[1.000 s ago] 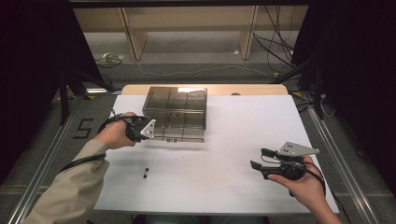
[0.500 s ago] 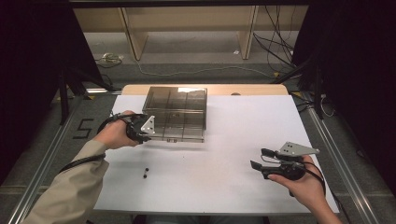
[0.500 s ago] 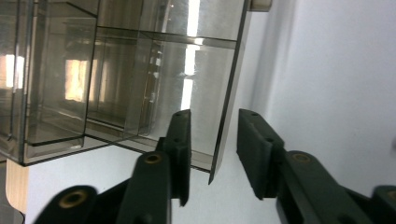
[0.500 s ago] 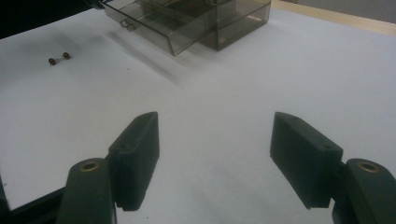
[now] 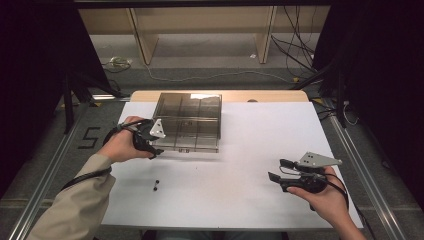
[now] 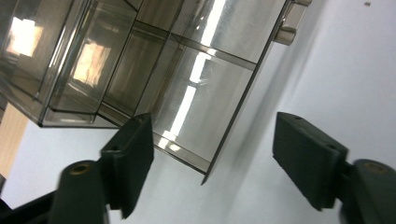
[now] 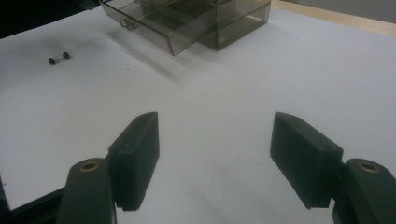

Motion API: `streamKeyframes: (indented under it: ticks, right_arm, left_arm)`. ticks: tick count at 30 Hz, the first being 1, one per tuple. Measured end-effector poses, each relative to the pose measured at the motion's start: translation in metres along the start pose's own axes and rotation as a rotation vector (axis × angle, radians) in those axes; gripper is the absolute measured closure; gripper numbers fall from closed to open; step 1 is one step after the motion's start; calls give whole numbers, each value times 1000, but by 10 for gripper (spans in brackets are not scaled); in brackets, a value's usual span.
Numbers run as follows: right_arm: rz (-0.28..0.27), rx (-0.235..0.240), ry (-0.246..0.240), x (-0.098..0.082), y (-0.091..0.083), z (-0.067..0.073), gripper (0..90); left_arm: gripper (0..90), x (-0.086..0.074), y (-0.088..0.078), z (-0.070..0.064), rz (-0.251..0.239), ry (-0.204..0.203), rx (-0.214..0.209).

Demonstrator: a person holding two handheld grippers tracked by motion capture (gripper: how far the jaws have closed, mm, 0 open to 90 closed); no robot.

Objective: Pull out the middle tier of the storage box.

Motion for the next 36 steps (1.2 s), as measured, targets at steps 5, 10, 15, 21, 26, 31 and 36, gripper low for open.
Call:
streamKeyframes:
  ticks: [5,10,15,21,26,31,36]
  right_arm:
    - [1,0,-1,0,0,0,335]
    - [1,-1,-1,0,0,0,335]
    - [1,-2,-2,0,0,0,335]
    - [1,-1,-1,0,0,0,335]
    - [3,-1,1,0,0,0,335]
    - [2,0,-1,0,0,0,334]
    - [4,0,2,-1,1,0,335]
  left_arm:
    - [155,-3,-1,-6,-19,-44,-14]
    - [109,-5,-3,-10,-48,-88,-17]
    - [74,-7,-6,-13,-71,-127,-7]
    - [63,-9,-6,-18,-101,-182,-3]
    - [49,-10,-6,-27,-130,-229,2]
    - [53,-9,-6,-35,-150,-266,15]
    - [58,-10,-5,-45,-144,-276,7]
Point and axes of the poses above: each handheld gripper's, and its own axes: y roughly forward along the jaws, x roughly out of its top, z roughly to its left, the point moved 10 cm from there along y, roughly forward along the jaws, and after that the axes turned 1 degree about -x, right-handed, at the moved point
